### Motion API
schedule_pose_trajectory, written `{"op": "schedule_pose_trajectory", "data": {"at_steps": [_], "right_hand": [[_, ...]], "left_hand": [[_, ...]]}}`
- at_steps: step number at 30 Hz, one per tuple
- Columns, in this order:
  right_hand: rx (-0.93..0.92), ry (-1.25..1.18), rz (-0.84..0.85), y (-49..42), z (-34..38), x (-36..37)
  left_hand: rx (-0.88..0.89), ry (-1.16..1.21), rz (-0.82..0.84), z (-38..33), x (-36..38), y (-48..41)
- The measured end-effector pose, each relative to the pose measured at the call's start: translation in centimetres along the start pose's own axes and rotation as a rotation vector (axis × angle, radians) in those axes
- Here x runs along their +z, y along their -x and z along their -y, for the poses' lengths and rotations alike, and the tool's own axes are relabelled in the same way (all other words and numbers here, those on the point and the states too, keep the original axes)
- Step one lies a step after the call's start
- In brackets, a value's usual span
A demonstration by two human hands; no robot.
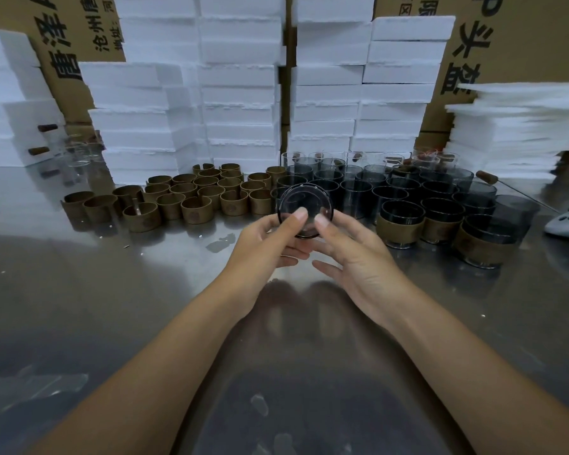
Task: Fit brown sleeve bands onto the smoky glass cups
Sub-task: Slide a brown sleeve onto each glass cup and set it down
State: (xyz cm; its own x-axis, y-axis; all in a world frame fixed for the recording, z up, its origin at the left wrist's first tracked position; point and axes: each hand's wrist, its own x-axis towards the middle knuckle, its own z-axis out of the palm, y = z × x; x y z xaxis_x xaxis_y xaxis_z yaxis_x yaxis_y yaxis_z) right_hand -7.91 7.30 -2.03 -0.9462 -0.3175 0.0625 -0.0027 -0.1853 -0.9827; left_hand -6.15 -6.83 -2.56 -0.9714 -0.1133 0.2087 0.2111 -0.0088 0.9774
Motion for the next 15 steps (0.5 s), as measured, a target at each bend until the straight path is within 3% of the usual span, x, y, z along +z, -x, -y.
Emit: {"op": "schedule_pose_trajectory", "data": {"at_steps": [15], "right_hand": [[-0.022,-0.061,-0.109,-0.13,-0.03,-0.17]], "left_hand": [[-0.126,0.063,0.082,-0.04,0.53,-0.24]]}}
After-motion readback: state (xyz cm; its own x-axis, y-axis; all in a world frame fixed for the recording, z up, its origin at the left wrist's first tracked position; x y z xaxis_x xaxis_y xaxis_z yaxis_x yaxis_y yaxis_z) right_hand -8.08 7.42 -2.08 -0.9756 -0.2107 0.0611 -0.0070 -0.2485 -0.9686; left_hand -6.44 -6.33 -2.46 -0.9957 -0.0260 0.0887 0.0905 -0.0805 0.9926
